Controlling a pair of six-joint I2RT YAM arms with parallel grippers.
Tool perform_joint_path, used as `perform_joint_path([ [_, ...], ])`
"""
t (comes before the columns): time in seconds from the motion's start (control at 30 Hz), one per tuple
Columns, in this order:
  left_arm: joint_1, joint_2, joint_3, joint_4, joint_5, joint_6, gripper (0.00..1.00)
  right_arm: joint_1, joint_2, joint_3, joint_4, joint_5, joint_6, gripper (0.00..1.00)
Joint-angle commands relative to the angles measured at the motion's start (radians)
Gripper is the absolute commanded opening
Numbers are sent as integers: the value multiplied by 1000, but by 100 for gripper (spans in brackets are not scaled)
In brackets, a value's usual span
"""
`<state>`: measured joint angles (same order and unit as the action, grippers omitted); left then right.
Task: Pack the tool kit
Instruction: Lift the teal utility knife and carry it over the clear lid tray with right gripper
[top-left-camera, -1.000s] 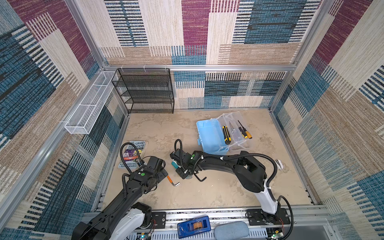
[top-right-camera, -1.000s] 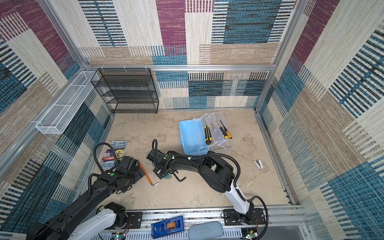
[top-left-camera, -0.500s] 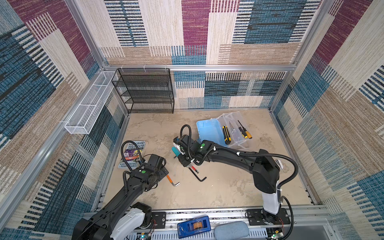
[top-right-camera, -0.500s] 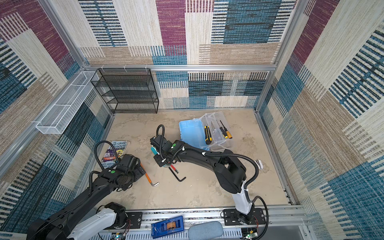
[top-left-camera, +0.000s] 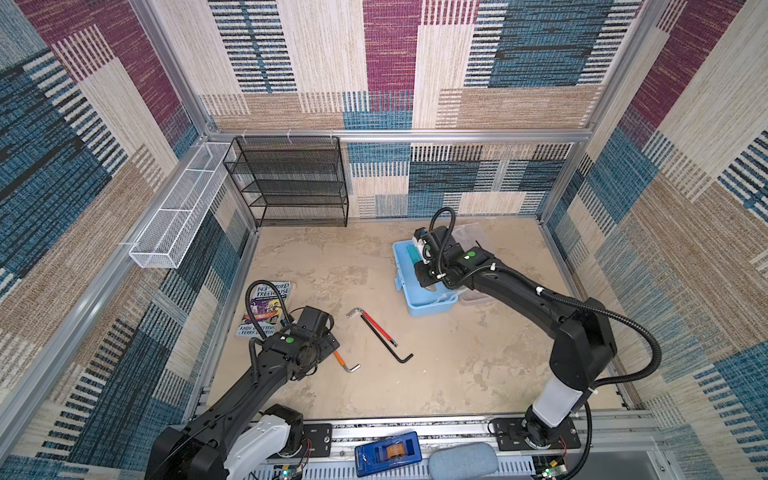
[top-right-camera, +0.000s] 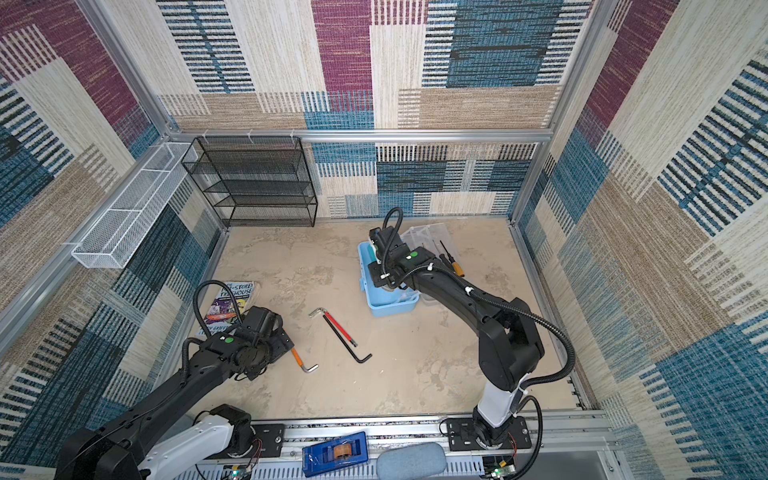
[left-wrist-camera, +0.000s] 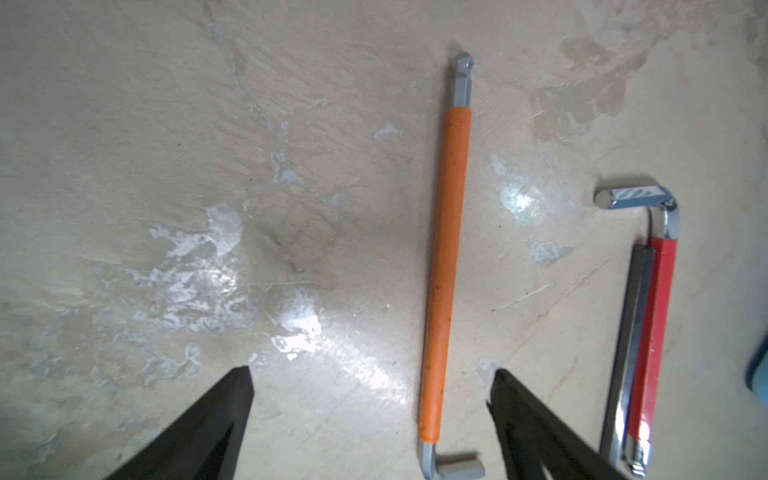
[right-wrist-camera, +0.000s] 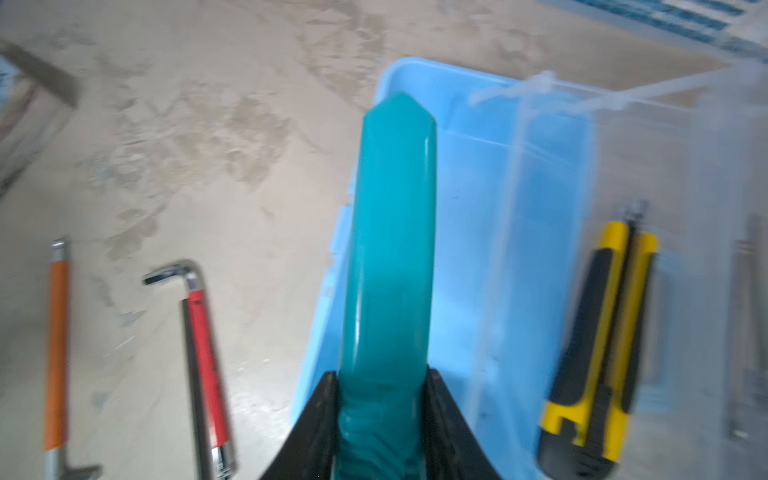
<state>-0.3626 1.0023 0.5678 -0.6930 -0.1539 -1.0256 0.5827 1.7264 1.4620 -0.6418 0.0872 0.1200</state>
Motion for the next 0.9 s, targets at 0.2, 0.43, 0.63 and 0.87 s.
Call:
perform_joint_path([
  [0.2,-15,35,36,15,-15,25,92,-140,15,-49,59,-11,-67,23],
  [0.43,-27,53,50,15,-18,30,91,-165,65,-23,77,-66,-54,23],
  [0.63,-34,65,52,14,-20,27,91,-165,87,-10,76,-102,-39,24],
  [0.87,-40,74,56,15,-24,25,91,-165,99,-11,59,-124,-34,27],
])
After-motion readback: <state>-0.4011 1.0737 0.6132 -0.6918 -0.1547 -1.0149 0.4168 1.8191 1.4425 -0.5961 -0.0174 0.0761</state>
